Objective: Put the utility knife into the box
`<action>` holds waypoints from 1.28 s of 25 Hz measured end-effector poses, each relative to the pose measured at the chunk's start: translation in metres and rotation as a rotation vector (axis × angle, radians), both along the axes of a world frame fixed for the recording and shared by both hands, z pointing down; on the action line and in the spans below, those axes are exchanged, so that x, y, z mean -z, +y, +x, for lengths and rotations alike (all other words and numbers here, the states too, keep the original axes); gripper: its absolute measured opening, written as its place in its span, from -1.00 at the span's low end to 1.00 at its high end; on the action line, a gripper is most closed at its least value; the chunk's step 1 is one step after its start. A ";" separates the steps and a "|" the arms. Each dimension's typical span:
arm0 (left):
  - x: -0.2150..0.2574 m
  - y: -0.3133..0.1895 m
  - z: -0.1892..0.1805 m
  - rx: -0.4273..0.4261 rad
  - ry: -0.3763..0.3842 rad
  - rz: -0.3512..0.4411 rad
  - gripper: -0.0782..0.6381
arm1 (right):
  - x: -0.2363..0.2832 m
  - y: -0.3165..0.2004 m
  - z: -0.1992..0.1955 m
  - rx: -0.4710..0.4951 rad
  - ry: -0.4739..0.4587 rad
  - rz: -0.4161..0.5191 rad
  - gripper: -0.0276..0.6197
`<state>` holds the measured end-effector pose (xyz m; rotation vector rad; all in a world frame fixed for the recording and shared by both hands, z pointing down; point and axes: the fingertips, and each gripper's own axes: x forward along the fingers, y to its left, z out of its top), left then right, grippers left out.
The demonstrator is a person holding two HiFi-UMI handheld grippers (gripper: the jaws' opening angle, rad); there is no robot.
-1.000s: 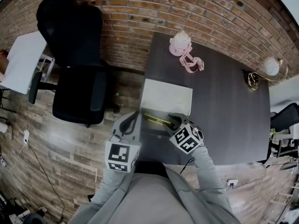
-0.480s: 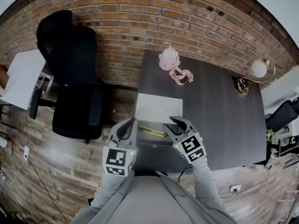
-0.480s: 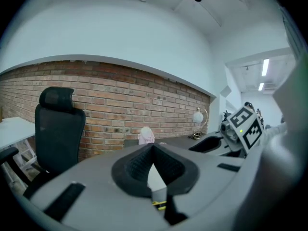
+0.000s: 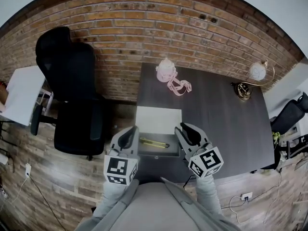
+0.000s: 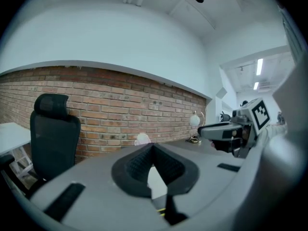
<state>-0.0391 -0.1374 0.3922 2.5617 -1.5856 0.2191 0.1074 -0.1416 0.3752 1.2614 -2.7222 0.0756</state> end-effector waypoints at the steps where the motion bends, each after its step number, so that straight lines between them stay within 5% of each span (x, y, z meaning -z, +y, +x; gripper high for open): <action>1: 0.001 0.000 0.002 -0.005 0.002 0.001 -0.73 | 0.005 0.002 0.003 -0.009 -0.014 0.012 -0.61; 16: 0.004 0.002 0.021 -0.056 0.024 -0.009 -0.73 | 0.021 0.025 0.039 -0.132 -0.142 0.033 -0.86; 32: -0.004 0.005 0.022 -0.050 0.023 -0.034 -0.73 | 0.010 0.031 0.044 -0.157 -0.142 0.007 -0.86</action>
